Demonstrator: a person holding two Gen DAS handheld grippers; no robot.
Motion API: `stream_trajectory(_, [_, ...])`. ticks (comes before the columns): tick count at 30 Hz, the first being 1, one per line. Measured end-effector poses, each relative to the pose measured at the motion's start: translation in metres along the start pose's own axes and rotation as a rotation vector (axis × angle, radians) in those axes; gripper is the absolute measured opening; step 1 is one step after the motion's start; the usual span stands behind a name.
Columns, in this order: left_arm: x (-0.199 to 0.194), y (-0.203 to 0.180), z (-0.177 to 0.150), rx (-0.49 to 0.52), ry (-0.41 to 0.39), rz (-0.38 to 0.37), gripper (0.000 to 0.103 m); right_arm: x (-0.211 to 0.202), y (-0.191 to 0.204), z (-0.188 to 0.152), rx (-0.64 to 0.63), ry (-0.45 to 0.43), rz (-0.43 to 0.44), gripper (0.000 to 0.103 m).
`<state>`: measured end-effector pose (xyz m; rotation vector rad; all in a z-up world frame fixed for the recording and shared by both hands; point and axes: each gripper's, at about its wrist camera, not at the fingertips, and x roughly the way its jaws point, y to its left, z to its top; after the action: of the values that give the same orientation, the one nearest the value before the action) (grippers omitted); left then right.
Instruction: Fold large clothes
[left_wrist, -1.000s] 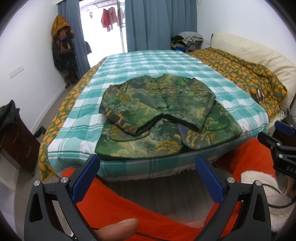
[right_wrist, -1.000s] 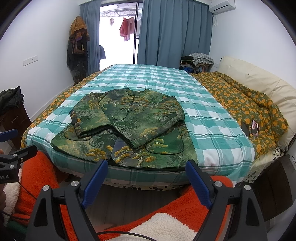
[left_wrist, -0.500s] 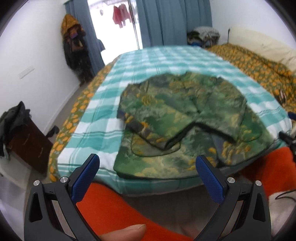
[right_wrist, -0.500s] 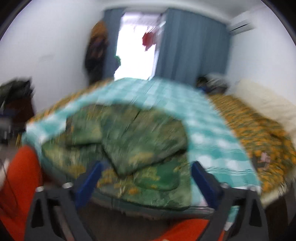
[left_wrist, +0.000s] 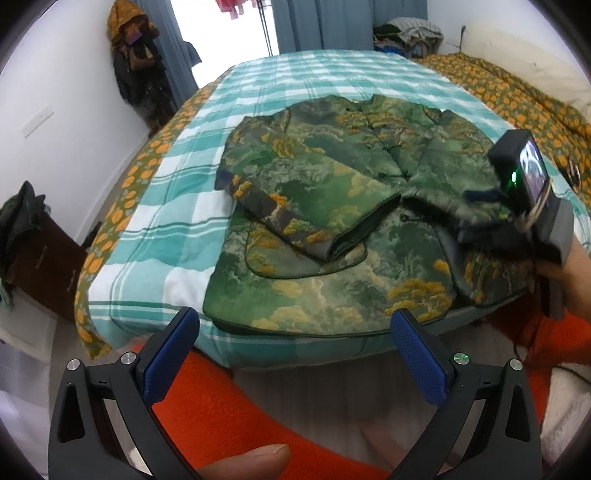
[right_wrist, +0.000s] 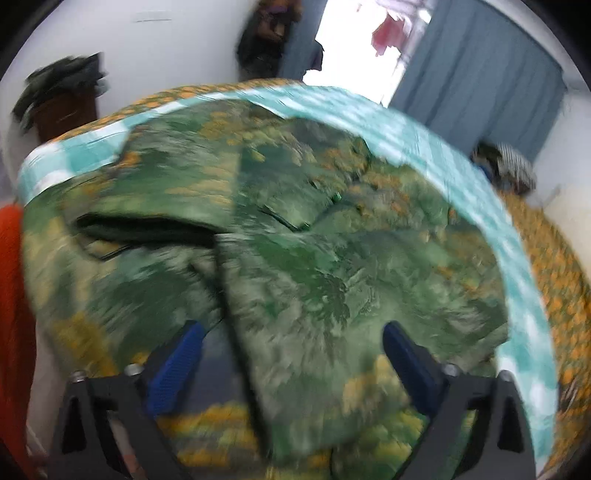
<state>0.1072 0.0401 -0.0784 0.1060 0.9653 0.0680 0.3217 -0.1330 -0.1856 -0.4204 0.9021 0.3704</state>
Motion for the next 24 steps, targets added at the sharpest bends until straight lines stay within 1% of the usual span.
stream_trajectory(1, [0.005,0.0,0.001,0.007,0.006,-0.001,0.103,0.0,-0.01,0.0,0.057,0.013,0.053,0.036])
stream_trajectory(2, [0.008,0.0,0.002,0.012,0.009,-0.002,0.103,-0.007,-0.018,-0.001,0.104,-0.001,0.076,0.024])
stream_trajectory(3, [0.012,-0.001,0.003,0.022,0.013,-0.002,0.103,-0.016,-0.025,-0.002,0.136,-0.018,0.077,0.013])
stream_trajectory(5, [0.019,-0.001,0.007,0.041,0.015,-0.004,0.103,-0.052,-0.048,-0.004,0.214,-0.066,0.101,0.013])
stream_trajectory(7, [0.025,-0.003,0.012,0.082,0.003,-0.007,0.103,-0.089,-0.075,-0.008,0.248,-0.123,0.066,0.013])
stream_trajectory(8, [0.027,-0.004,0.014,0.101,-0.003,-0.004,0.103,-0.111,-0.093,-0.009,0.262,-0.154,0.031,0.013])
stream_trajectory(10, [0.032,-0.007,0.022,0.163,-0.037,-0.007,0.103,-0.151,-0.138,-0.014,0.301,-0.205,-0.071,0.013])
stream_trajectory(11, [0.034,-0.009,0.025,0.19,-0.053,-0.012,0.103,-0.167,-0.162,-0.017,0.32,-0.221,-0.137,0.013])
stream_trajectory(12, [0.038,-0.01,0.031,0.221,-0.065,-0.016,0.103,-0.178,-0.185,-0.02,0.332,-0.228,-0.201,0.013])
stream_trajectory(14, [0.049,-0.014,0.042,0.287,-0.077,-0.056,0.103,-0.197,-0.234,-0.033,0.374,-0.22,-0.352,0.013])
stream_trajectory(15, [0.058,-0.017,0.048,0.321,-0.074,-0.086,0.103,-0.2,-0.255,-0.039,0.389,-0.206,-0.427,0.017])
stream_trajectory(16, [0.068,-0.021,0.053,0.358,-0.061,-0.11,0.103,-0.2,-0.271,-0.046,0.395,-0.175,-0.523,0.031])
stream_trajectory(17, [0.077,-0.025,0.056,0.387,-0.051,-0.12,0.103,-0.198,-0.288,-0.056,0.395,-0.122,-0.662,0.041])
stream_trajectory(18, [0.086,-0.029,0.059,0.421,-0.044,-0.126,0.103,-0.195,-0.297,-0.061,0.403,-0.092,-0.738,0.051])
stream_trajectory(19, [0.099,-0.035,0.061,0.462,-0.037,-0.12,0.103,-0.197,-0.302,-0.071,0.431,-0.078,-0.763,0.051])
stream_trajectory(20, [0.108,-0.037,0.063,0.484,-0.029,-0.109,0.103,-0.199,-0.301,-0.079,0.47,-0.082,-0.743,0.051])
stream_trajectory(22, [0.129,-0.041,0.066,0.506,-0.001,-0.093,0.103,-0.204,-0.281,-0.097,0.547,-0.107,-0.637,0.052])
stream_trajectory(24, [0.151,-0.04,0.071,0.498,0.038,-0.1,0.103,-0.202,-0.249,-0.107,0.552,-0.114,-0.554,0.052])
